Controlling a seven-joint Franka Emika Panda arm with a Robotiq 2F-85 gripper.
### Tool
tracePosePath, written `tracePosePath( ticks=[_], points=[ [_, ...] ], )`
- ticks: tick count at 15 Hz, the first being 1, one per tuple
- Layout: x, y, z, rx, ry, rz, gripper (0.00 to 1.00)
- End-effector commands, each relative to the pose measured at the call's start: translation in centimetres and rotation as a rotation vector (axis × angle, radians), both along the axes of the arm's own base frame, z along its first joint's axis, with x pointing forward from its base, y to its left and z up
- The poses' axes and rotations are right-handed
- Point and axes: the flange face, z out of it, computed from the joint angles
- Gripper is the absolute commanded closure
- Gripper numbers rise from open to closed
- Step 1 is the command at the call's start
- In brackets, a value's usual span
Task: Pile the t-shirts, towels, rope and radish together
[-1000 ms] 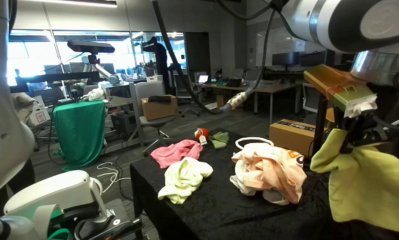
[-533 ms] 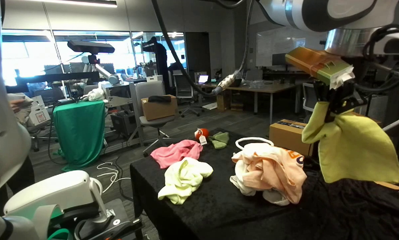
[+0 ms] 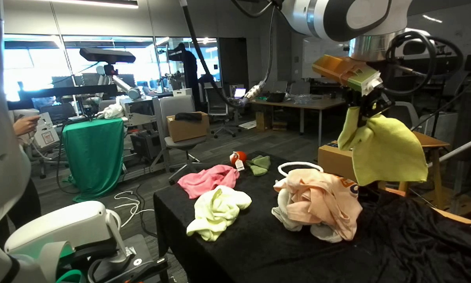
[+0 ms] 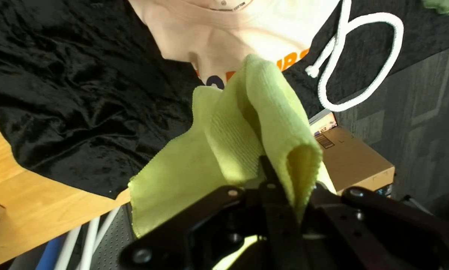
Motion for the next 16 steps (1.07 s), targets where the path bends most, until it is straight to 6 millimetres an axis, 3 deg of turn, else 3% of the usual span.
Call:
tracePosePath(
  ticks=[1,9,16],
  points=[
    [0.5,2.4,1.0,-0.035,-0.057,0.069,0.97],
    [0.9,8.1,0.1,-0.056,-0.097,0.22,0.96],
    [0.7,12.9,-2.7,-0.23,-0.019,0.48,0.96]
  ],
)
